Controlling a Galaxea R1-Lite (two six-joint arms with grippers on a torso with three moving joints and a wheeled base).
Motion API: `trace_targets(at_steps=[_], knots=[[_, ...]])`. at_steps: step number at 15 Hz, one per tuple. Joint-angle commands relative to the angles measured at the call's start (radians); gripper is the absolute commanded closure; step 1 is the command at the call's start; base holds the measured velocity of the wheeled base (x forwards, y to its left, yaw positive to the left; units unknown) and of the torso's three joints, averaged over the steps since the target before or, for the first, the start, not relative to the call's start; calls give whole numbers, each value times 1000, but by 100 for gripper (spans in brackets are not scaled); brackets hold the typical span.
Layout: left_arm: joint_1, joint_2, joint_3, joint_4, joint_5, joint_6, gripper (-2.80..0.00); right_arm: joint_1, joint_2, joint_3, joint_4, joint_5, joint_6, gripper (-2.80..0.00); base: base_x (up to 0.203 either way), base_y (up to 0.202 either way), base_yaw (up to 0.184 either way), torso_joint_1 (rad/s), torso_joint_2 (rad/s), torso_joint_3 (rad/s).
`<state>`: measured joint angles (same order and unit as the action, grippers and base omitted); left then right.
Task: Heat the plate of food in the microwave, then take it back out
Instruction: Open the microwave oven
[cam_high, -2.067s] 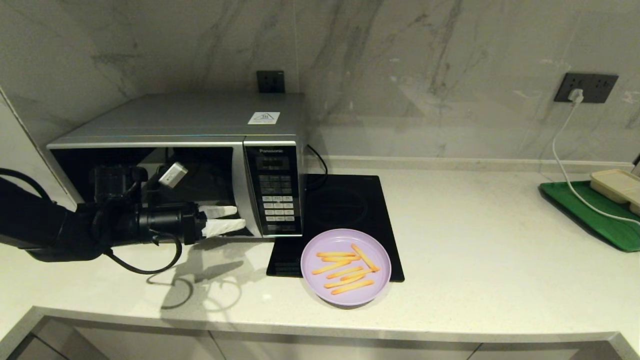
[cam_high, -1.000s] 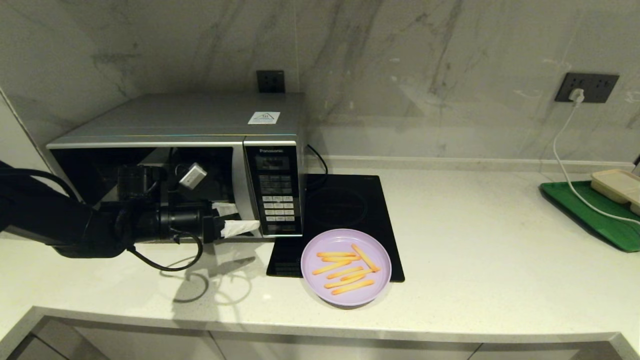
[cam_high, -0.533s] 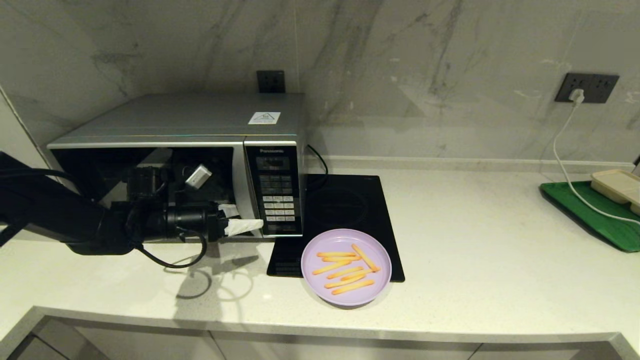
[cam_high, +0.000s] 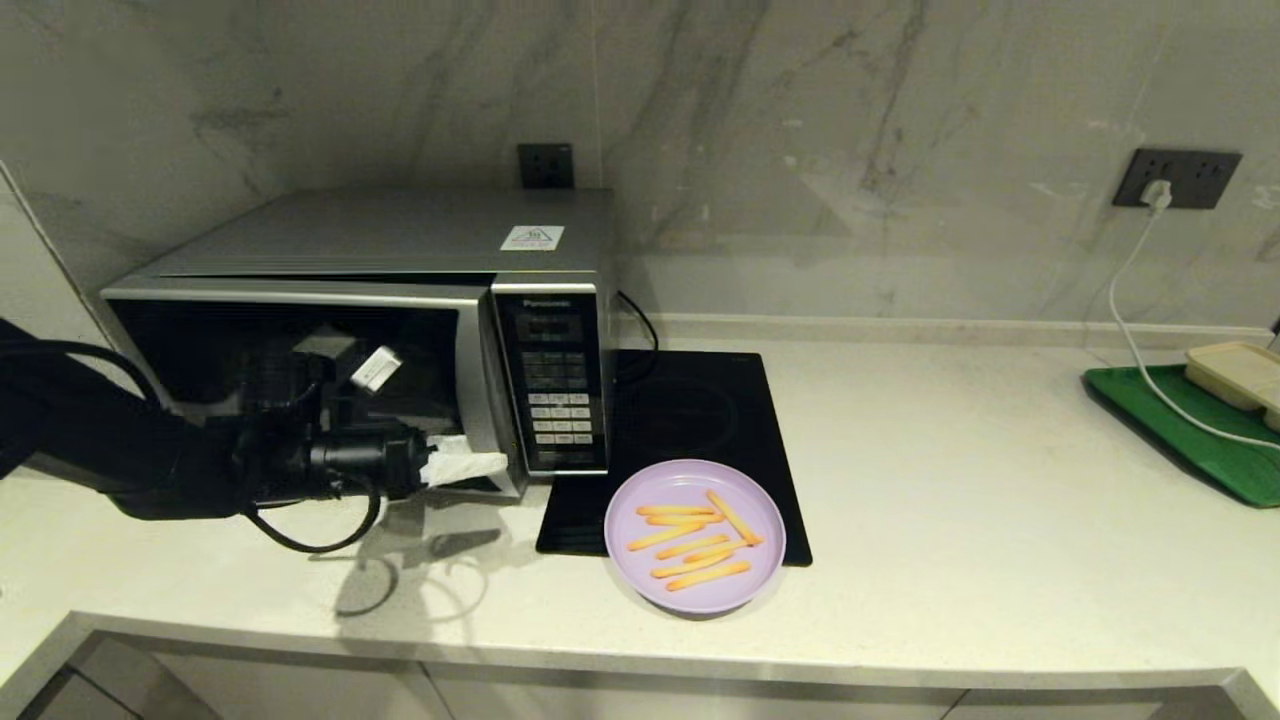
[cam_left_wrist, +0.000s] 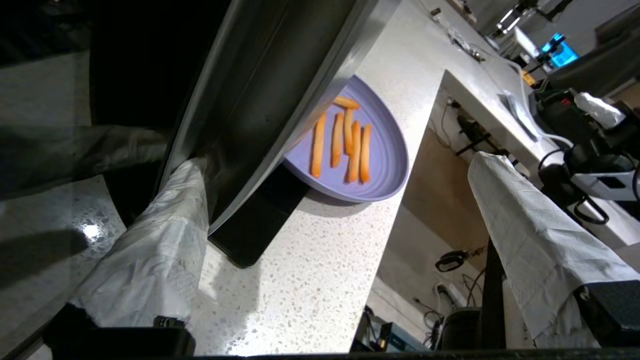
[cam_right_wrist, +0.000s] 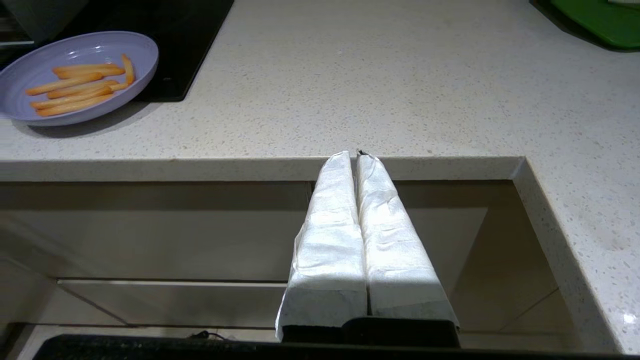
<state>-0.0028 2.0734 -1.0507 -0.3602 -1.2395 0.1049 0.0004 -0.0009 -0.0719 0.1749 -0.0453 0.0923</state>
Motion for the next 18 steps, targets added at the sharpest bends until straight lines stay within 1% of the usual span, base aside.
trace_targets(at_steps=[1,5,7,9,11,12,14,16,17,18], knots=[[30,-24,30,-3,-8,2,-280,0,1,0,0,-1,1,0,0,0,0,0,0,0],[69,-30,55,-7,-6,9,-280,0,1,0,0,-1,1,0,0,0,0,0,0,0],[90,-48,78,-12,1,30,-280,1,1,0,0,-1,1,0,0,0,0,0,0,0],[117,-112,133,-28,24,46,-280,0,1,0,0,-1,1,0,0,0,0,0,0,0],[170,-201,200,-53,37,53,-280,0,1,0,0,-1,1,0,0,0,0,0,0,0],[196,-244,227,-59,38,59,0,0,1,0,0,-1,1,0,0,0,0,0,0,0],[235,-341,273,-61,39,79,0,0,1,0,0,-1,1,0,0,0,0,0,0,0],[246,-440,303,-61,46,86,0,0,1,0,0,-1,1,0,0,0,0,0,0,0],[246,-495,311,-60,58,87,0,0,1,0,0,-1,1,0,0,0,0,0,0,0],[241,-549,314,-59,85,87,0,0,1,0,0,-1,0,0,0,0,0,0,0,0]])
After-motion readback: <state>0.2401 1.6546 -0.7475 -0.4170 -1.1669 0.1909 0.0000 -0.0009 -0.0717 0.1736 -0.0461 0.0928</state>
